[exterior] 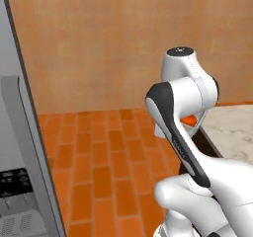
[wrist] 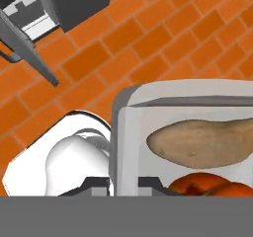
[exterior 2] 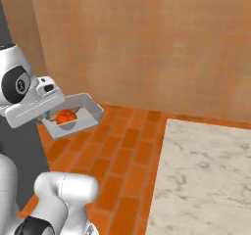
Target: Take the meat container that has the steak and place it on the second highest rack of the freezer. Then take the vegetable container that has the squash and sweet potato and place it on the highest rack of the freezer.
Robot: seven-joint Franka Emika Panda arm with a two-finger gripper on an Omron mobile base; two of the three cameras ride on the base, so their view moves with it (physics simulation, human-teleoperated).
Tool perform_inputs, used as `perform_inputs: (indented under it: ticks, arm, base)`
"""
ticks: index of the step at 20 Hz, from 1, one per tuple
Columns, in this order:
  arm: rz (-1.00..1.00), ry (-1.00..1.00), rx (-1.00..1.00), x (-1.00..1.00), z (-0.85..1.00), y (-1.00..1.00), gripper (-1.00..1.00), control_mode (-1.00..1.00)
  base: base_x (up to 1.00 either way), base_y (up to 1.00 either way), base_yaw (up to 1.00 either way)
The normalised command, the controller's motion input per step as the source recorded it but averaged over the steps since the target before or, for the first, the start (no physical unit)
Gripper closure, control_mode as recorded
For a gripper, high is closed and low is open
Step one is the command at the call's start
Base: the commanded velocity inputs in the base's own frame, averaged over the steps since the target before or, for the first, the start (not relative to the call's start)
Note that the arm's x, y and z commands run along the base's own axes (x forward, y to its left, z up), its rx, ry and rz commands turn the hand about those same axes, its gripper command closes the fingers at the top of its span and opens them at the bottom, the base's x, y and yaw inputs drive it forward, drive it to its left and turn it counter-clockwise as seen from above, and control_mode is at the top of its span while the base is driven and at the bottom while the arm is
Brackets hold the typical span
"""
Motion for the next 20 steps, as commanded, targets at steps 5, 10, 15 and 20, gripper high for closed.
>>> perform_inputs:
  ticks: [5, 10, 15, 20]
  arm:
    - [0.0, 0.0, 0.0, 0.0, 0.0, 0.0, 1.0, 1.0]
    - [0.0, 0.0, 0.0, 0.0, 0.0, 0.0, 1.0, 1.0]
    - [0.0, 0.0, 0.0, 0.0, 0.0, 0.0, 1.0, 1.0]
    - [0.0, 0.0, 0.0, 0.0, 0.0, 0.0, 1.0, 1.0]
  base:
    - [1.0, -0.03, -0.01]
    - [1.0, -0.15, 0.27]
    - [0.9, -0.02, 0.75]
    - [0.33, 0.0, 0.87]
